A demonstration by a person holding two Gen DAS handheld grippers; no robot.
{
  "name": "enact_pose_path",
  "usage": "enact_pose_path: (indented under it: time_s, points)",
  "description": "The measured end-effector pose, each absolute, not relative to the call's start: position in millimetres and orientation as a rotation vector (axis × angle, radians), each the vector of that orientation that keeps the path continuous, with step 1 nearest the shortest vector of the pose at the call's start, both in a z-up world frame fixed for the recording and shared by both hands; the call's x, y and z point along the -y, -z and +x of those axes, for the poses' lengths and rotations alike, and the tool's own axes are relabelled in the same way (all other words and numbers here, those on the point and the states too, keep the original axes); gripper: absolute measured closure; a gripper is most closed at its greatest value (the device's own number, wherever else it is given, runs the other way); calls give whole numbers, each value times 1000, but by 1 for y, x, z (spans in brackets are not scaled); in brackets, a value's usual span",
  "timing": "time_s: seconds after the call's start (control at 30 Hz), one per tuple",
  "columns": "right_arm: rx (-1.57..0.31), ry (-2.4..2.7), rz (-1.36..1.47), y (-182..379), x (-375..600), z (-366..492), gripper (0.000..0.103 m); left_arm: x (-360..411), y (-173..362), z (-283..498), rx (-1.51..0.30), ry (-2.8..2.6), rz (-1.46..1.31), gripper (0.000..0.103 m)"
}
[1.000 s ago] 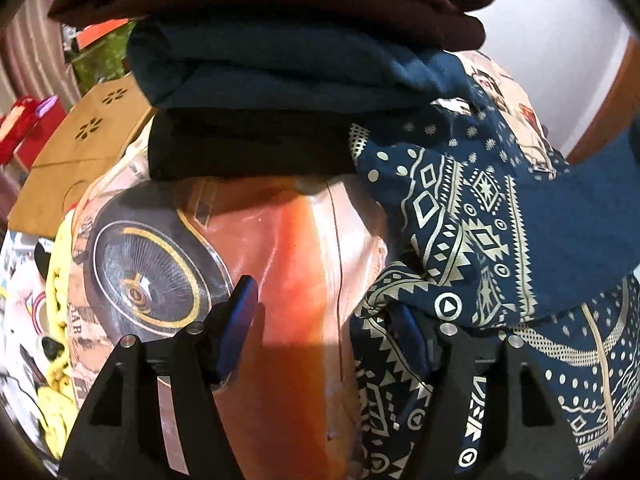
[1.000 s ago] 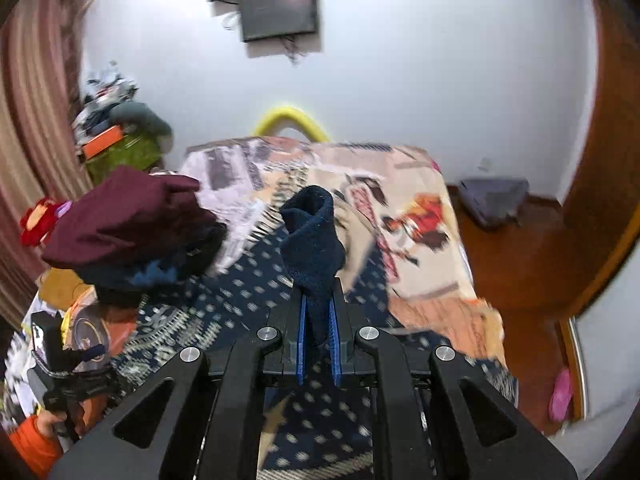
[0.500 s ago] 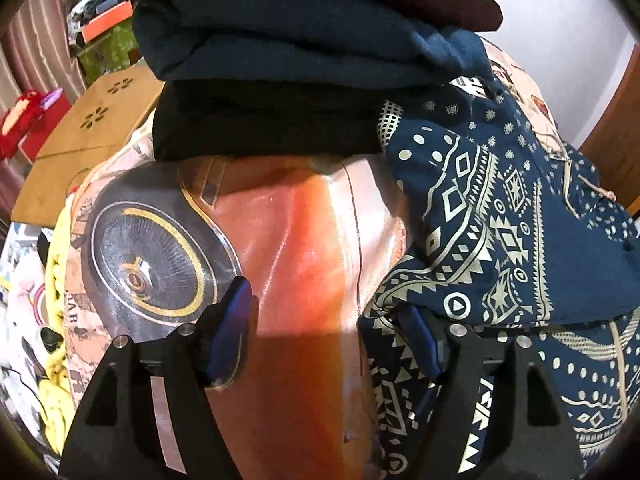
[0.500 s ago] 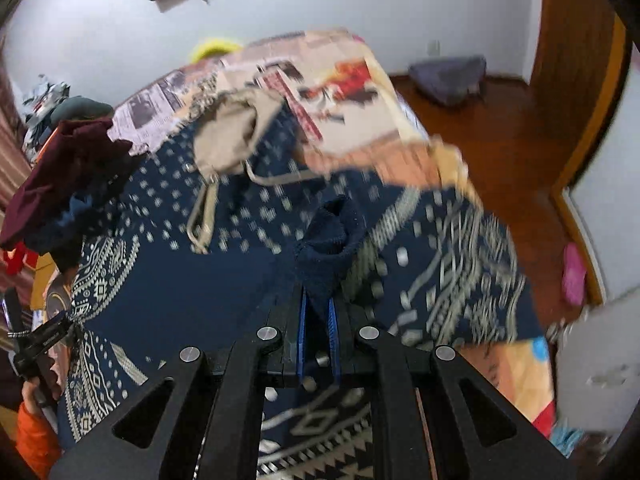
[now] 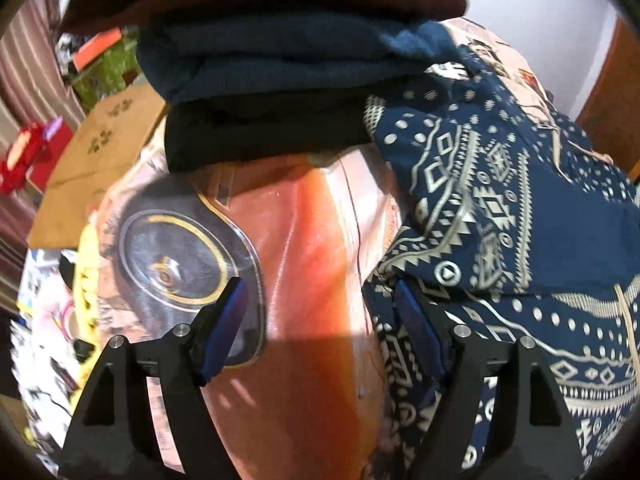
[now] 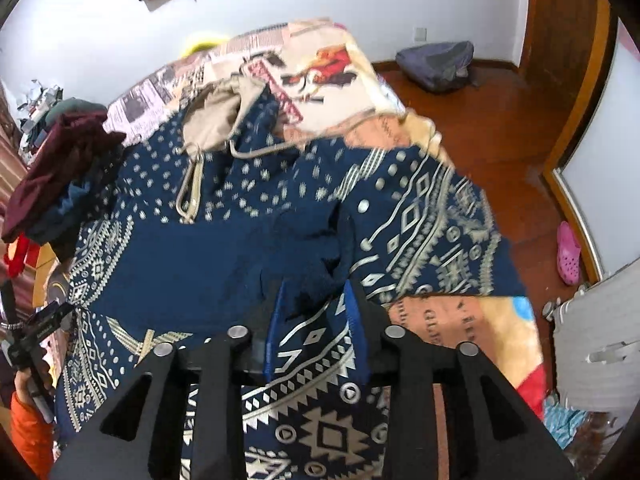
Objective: Fold large clothes
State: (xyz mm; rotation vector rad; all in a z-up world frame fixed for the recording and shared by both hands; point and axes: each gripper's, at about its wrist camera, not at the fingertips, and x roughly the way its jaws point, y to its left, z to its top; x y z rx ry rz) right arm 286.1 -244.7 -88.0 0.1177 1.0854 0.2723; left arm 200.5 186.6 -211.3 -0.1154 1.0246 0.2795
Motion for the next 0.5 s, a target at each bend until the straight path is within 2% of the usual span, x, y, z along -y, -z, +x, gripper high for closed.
enact_pose_path:
  time_s: [0.13,0.27,0.43,0.5]
  points:
    - [-1004,-264,142,63,256,282,59,-181,184,190,-977,-242,-102,27]
    - [-923,-248,186,37,270,280,55,-169,145,187,-887,-205,-83,27]
    - [-853,-205,236,16,291,279,36,-149,105,197,-792,-120,-109,26]
    - [-843,-181,249,14,300,279,34,-141,95,203,-773,-81,-119,26]
